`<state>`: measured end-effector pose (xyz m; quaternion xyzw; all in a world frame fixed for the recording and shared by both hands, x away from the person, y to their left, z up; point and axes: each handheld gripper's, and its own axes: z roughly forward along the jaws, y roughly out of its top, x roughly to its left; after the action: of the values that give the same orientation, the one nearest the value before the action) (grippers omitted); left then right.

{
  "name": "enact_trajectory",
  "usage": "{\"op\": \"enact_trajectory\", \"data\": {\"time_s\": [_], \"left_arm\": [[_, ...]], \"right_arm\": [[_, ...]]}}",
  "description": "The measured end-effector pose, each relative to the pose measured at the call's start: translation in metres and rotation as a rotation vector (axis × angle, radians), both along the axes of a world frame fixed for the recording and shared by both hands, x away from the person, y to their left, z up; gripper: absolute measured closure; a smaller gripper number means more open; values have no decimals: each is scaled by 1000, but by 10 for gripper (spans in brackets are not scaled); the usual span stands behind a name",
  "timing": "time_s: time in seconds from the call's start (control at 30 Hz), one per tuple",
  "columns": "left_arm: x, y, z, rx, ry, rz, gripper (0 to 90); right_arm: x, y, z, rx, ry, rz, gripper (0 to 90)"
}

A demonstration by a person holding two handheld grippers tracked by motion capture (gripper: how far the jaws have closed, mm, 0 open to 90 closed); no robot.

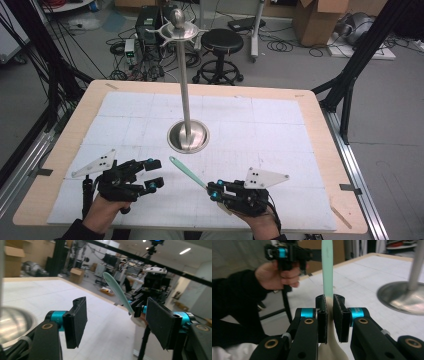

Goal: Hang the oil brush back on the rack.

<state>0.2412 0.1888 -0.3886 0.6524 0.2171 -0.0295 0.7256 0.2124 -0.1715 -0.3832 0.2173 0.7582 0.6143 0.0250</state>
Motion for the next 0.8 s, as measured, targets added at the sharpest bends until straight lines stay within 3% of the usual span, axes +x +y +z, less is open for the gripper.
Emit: {"op": "enact_trajectory", "data": {"time_s": [0.17,0.43,0.6,0.8], "left_arm": [[1,-15,3,-24,-3,-73,415],[1,-34,10,-63,-14,-153,471],[0,-40,14,-74,-29,-179,536],[1,-41,18,-86,-41,-167,664]], "right_arm": [[-2,5,3,47,-1,51,823],[-5,11,3,68,5,100,823],[-5,12,3,90,11,122,822],[-4,11,2,123,26,135,822]]}}
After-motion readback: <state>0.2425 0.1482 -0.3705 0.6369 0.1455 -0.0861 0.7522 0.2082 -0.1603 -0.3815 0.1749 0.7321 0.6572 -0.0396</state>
